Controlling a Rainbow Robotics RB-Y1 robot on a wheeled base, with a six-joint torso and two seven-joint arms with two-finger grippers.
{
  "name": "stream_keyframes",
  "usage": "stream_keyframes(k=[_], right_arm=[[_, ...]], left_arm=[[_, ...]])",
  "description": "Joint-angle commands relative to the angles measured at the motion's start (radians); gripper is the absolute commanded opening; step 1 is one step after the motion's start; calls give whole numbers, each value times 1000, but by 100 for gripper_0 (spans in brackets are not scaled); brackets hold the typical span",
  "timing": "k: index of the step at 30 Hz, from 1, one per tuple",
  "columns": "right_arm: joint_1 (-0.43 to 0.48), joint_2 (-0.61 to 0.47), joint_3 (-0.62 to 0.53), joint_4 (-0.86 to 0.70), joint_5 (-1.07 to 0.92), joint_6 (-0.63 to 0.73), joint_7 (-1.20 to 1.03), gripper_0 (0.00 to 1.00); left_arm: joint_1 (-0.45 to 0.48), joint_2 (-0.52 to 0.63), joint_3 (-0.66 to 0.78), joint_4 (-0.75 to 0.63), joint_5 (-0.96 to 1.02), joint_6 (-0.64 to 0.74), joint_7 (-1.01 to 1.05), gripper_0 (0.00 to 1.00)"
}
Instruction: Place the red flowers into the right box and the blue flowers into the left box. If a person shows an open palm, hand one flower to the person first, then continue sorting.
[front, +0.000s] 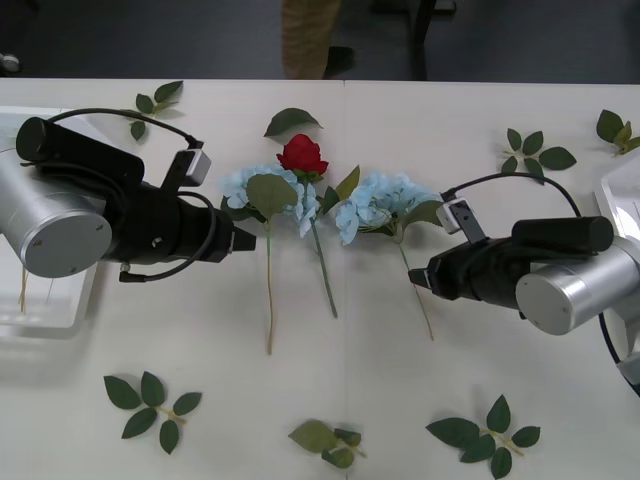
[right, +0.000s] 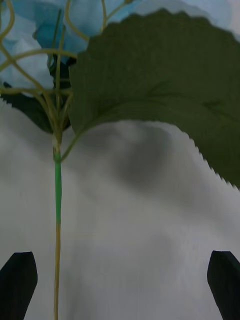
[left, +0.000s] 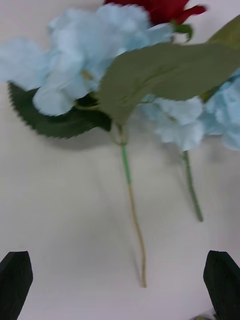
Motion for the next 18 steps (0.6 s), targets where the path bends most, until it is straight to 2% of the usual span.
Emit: stream_keyframes(k=[1,5,7,8,10,11,13,14,15,18], right_arm=[[-109,55,57,90,16,-62,13,99],[-150,80,68,138,28,-73,16,99],[-164,92,68,155,34,-81,17,84],[-167,97,69,156,38,-84,17,80],[-175,106,69,158,44,-90,16,58],[-175,108,68,158,45,-90,14,51],[-178,108,72,158,48,-96,13,15],[-178,108,72,158,48,-96,14,7],[-178,108,72,158,50,-96,16,0],[-176,105,74,158,50,-96,19,0]], left_arm=[[-80,-56,15,-11,-123,188,252,100],[-108,-107,15,0,-190,327,387,100],[-129,-136,15,25,-192,390,468,100],[-136,-142,15,32,-193,406,488,100],[-155,-174,12,65,-206,459,563,100],[-162,-182,9,72,-213,470,581,100],[-188,-210,-23,103,-249,505,658,100],[-194,-216,-34,109,-259,510,672,100],[-205,-224,-52,120,-276,513,695,100],[-248,-254,-129,174,-316,512,792,100]])
